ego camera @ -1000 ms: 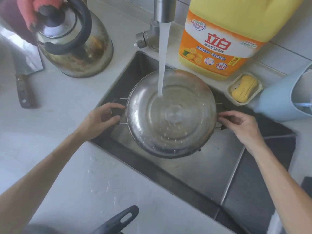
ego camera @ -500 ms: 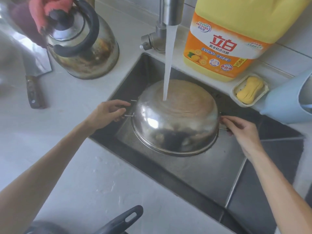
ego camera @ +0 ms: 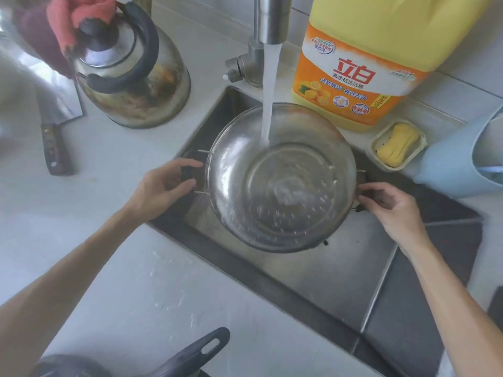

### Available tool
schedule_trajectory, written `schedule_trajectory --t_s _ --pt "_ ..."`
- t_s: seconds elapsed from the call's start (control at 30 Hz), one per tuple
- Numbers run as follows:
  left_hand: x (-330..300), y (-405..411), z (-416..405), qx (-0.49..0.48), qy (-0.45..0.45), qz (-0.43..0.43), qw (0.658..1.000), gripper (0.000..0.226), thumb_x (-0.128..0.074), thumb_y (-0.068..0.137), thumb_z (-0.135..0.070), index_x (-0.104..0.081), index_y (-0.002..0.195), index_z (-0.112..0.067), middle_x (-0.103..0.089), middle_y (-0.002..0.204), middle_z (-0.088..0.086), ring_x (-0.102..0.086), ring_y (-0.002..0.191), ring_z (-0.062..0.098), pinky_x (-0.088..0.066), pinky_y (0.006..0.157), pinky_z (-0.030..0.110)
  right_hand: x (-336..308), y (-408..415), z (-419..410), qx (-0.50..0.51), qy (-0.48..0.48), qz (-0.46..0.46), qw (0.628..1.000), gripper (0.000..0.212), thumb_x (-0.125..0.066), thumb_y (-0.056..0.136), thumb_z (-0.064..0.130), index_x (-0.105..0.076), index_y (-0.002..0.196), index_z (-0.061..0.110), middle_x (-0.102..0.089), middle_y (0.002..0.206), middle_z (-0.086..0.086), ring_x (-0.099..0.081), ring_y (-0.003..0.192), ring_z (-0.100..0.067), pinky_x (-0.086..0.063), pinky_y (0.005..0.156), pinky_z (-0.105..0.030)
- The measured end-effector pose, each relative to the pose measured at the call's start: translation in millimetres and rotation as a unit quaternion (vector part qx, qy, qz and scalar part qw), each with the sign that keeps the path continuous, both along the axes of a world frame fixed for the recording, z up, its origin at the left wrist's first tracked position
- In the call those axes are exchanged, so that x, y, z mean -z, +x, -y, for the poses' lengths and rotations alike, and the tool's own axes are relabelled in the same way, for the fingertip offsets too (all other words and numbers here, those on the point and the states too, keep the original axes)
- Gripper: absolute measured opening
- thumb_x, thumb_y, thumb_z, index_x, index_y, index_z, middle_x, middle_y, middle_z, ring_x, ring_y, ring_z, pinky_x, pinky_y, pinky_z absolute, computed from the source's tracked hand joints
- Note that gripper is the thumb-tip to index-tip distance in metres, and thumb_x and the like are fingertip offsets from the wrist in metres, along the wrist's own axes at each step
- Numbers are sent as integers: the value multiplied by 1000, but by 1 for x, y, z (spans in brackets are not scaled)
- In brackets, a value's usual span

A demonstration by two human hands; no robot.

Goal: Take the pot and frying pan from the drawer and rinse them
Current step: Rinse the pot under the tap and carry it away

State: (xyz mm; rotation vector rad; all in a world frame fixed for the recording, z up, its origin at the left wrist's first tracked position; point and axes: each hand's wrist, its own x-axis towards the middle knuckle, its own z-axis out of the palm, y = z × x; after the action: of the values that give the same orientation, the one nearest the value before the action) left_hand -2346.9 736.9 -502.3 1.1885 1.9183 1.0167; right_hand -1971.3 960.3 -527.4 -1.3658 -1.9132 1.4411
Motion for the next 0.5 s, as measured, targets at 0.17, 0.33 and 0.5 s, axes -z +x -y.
schedule_trajectory --t_s 0.17,0.33,0.5 --pt "-33 6 -15 -14 43 -48 998 37 -59 81 -20 -64 105 -47 -61 80 12 -49 68 33 -44 68 34 9 -4 22 -20 -52 30 998 19 -60 89 2 -67 89 19 -67 75 0 -62 57 3 -46 60 -7" --pt "-42 11 -24 -54 39 -1 998 36 -60 77 -17 -68 103 -40 -56 65 19 -48 55 19 -45 59 28 16 -2 32 -36 -99 42 994 16 -53 94 5 -65 100 14 -62 64 0 -51 47 3 -39 50 -9" --pt "-16 8 -16 -77 -34 52 995 25 -61 84 -22 -69 94 -44 -66 59 -4 -60 54 8 -53 64 21 7 -2 21 44 -92 17 995 23 -50 96 10 -69 97 23 -67 62 20 -49 52 4 -39 52 -7"
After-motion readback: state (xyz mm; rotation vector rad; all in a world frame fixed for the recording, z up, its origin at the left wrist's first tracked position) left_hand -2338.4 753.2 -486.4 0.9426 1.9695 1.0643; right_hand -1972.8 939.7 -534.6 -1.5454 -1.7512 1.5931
